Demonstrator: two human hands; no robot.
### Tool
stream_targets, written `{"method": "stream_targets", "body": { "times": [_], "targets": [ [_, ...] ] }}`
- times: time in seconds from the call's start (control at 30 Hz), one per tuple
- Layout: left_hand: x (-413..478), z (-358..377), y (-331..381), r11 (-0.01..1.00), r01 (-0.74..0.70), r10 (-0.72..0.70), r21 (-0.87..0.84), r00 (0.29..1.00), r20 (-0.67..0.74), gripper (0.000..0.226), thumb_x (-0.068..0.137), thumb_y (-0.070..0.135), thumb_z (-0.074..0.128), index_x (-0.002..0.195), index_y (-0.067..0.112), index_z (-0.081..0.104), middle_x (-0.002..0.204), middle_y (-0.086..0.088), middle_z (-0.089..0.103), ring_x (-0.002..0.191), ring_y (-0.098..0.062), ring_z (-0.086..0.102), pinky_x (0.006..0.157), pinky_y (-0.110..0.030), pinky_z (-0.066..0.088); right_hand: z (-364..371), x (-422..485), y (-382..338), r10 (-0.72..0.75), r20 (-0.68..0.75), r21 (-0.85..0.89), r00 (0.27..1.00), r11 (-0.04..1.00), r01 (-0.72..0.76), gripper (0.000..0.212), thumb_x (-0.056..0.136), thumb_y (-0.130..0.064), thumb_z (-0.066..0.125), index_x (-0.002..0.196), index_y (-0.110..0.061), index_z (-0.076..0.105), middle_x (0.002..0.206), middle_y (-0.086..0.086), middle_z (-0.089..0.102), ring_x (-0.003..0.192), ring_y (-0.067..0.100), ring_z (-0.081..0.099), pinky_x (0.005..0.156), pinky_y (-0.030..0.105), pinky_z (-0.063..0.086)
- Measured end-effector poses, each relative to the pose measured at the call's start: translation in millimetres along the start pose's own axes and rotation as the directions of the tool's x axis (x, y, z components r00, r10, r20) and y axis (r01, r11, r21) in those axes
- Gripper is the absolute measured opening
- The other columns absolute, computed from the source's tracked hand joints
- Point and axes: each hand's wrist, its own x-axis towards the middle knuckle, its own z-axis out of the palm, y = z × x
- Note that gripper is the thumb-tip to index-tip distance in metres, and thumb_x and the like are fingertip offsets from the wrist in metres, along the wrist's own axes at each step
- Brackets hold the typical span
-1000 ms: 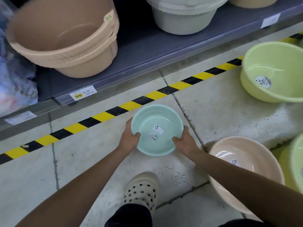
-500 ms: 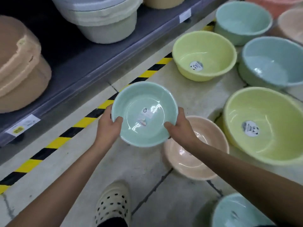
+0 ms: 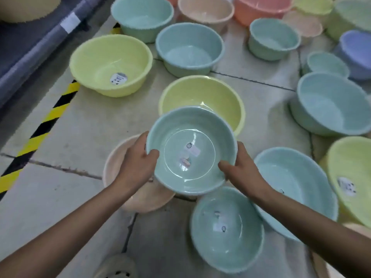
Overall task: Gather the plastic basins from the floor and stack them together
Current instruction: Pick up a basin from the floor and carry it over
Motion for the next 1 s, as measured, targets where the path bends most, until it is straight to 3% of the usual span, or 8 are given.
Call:
{"method": "stream_targets", "body": {
  "times": [0.13,0.27,0.37,0.47,0.57,0.73,0.93,1.0],
  "targets": [
    [-37,39,3,0.99,-0.097,0.064,0.1,0.954,0.292,0.048,0.086,0.006,0.052,0.118,0.042,0.051,0.097,0.029,0.067,0.09,0.012,0.06,0.069,-0.012,0.046,-33,-69,62,0.107,-0.077,0.018,0.991,0.994,-0.105,0.038,0.088,-0.014,0.061,0.118,-0.029,0.042,0.102,-0.016,0.058,0.085,-0.004,0.06,0.059,0.01,0.046],
    [-72,62,-15,0.959,-0.192,0.054,0.209,0.846,0.531,0.046,0.084,0.015,0.052,0.119,0.043,0.04,0.103,0.014,0.065,0.094,-0.008,0.064,0.078,-0.023,0.05,-34,-132,110,0.14,-0.094,0.072,0.986,0.988,-0.133,0.047,0.074,-0.023,0.059,0.116,-0.035,0.042,0.116,-0.023,0.055,0.104,-0.017,0.054,0.078,0.007,0.044],
    [-83,79,-35,0.915,-0.285,0.064,0.285,0.802,0.594,0.063,0.081,0.022,0.051,0.14,0.037,0.036,0.14,0.012,0.05,0.128,-0.004,0.048,0.105,-0.016,0.035,-20,-160,139,0.172,-0.092,0.146,0.981,0.977,-0.158,0.064,0.071,-0.019,0.056,0.126,-0.044,0.036,0.123,-0.041,0.051,0.113,-0.025,0.046,0.087,0.002,0.04],
    [-81,90,-58,0.877,-0.301,0.005,0.373,0.784,0.62,0.083,0.078,0.036,0.044,0.155,0.025,0.015,0.158,0.009,0.028,0.145,-0.008,0.029,0.121,-0.029,0.021,-3,-168,157,0.19,-0.162,0.16,0.968,0.973,-0.164,0.064,0.068,-0.028,0.056,0.126,-0.047,0.035,0.127,-0.031,0.046,0.119,-0.019,0.043,0.091,0.0,0.035],
    [-76,93,-73,0.878,-0.28,-0.034,0.389,0.773,0.634,0.083,0.075,0.041,0.043,0.152,0.04,0.013,0.149,0.006,0.046,0.132,-0.017,0.05,0.11,-0.041,0.04,10,-168,166,0.161,-0.25,0.082,0.955,0.986,-0.145,0.06,0.067,-0.035,0.052,0.124,-0.049,0.039,0.126,-0.028,0.043,0.12,-0.015,0.04,0.098,0.006,0.033],
    [-77,93,-71,0.915,-0.218,-0.038,0.338,0.79,0.612,0.073,0.069,0.042,0.041,0.14,0.047,0.025,0.126,0.006,0.061,0.111,-0.018,0.061,0.096,-0.04,0.05,21,-158,175,0.083,-0.332,-0.022,0.94,0.995,-0.095,0.068,0.069,-0.034,0.05,0.137,-0.032,0.041,0.132,-0.019,0.043,0.127,-0.003,0.034,0.107,0.005,0.021],
    [-78,96,-76,0.944,-0.162,-0.05,0.287,0.79,0.611,0.071,0.071,0.026,0.046,0.139,0.039,0.036,0.118,0.01,0.063,0.104,-0.014,0.063,0.09,-0.037,0.052,34,-153,180,0.249,-0.191,0.162,0.95,0.962,-0.22,0.073,0.072,-0.02,0.054,0.137,-0.042,0.03,0.134,-0.03,0.041,0.12,-0.021,0.041,0.095,0.003,0.034],
    [-79,97,-75,0.958,-0.132,-0.051,0.255,0.796,0.603,0.071,0.07,0.018,0.047,0.137,0.039,0.037,0.119,0.015,0.06,0.106,-0.011,0.061,0.091,-0.033,0.05,36,-150,177,0.296,-0.157,0.206,0.942,0.943,-0.262,0.069,0.079,-0.011,0.054,0.131,-0.048,0.028,0.128,-0.023,0.048,0.109,-0.009,0.056,0.083,0.011,0.047]
  ]
}}
